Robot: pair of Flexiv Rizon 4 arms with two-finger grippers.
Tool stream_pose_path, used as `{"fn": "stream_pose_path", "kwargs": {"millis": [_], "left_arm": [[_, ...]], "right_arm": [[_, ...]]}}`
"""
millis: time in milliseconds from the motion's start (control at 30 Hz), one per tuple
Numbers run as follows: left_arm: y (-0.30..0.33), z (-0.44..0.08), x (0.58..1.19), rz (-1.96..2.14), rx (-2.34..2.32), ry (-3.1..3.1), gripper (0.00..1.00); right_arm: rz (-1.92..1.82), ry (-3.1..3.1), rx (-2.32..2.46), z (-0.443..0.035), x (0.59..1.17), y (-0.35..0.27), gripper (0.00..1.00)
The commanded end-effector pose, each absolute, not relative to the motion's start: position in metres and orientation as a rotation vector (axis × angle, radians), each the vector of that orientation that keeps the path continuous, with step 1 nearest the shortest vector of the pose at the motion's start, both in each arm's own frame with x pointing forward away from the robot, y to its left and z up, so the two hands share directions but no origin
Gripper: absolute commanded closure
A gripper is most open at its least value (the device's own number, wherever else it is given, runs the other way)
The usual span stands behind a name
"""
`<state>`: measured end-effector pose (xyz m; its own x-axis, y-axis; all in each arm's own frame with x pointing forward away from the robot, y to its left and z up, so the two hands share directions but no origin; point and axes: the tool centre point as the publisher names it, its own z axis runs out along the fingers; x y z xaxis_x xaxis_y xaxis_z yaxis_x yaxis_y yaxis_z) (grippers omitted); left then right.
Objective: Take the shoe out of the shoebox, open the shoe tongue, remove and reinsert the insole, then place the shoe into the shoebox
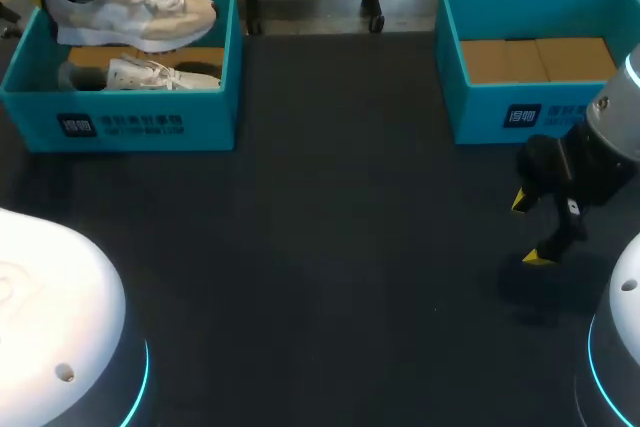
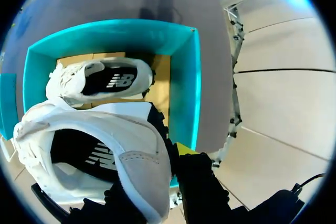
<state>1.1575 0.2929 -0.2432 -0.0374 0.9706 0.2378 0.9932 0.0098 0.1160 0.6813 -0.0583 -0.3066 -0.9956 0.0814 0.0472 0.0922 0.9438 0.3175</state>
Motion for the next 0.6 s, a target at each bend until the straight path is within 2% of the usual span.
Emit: {"fn": "stream_pose_path", "kwargs": {"millis": [33,600], "left_arm": [[0.297,-0.235,1.168,-0.345,-2.108,-2.165,1.00],[0.301,-0.248,1.190,-0.371,-2.075,-2.164,1.00]], "right_arm": [[-0.501,-3.067,-0.138,-0.307,0.680,-0.058,0.00],[-0.501,-3.067,-0.138,-0.307,0.680,-0.058,0.00]]}}
